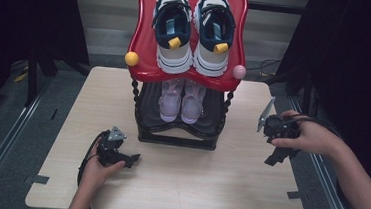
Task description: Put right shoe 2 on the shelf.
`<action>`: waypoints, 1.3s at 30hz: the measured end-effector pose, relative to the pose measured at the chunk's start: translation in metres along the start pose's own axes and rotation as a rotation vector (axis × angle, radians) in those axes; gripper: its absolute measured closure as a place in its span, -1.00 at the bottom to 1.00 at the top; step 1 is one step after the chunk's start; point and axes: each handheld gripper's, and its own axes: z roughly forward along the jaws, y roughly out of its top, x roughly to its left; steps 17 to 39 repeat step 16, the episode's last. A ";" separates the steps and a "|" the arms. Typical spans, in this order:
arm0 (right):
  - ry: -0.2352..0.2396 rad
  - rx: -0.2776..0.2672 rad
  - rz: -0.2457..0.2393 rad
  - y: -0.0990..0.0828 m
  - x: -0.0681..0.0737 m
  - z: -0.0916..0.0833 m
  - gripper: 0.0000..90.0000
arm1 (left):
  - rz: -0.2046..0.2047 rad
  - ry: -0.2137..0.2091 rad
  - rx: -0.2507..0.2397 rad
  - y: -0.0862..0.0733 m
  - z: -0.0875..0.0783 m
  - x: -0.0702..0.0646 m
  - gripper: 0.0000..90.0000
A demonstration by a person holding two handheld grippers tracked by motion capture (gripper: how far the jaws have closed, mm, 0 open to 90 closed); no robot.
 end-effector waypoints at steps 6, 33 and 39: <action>0.010 -0.059 0.031 -0.004 0.000 0.024 -0.53 | 0.007 -0.002 0.008 0.000 0.000 0.000 -0.97; 0.034 -0.099 0.039 -0.008 0.005 0.064 -0.54 | 0.006 -0.002 0.006 0.000 0.000 0.000 -0.97; 0.034 -0.099 0.039 -0.008 0.005 0.064 -0.54 | 0.006 -0.002 0.006 0.000 0.000 0.000 -0.97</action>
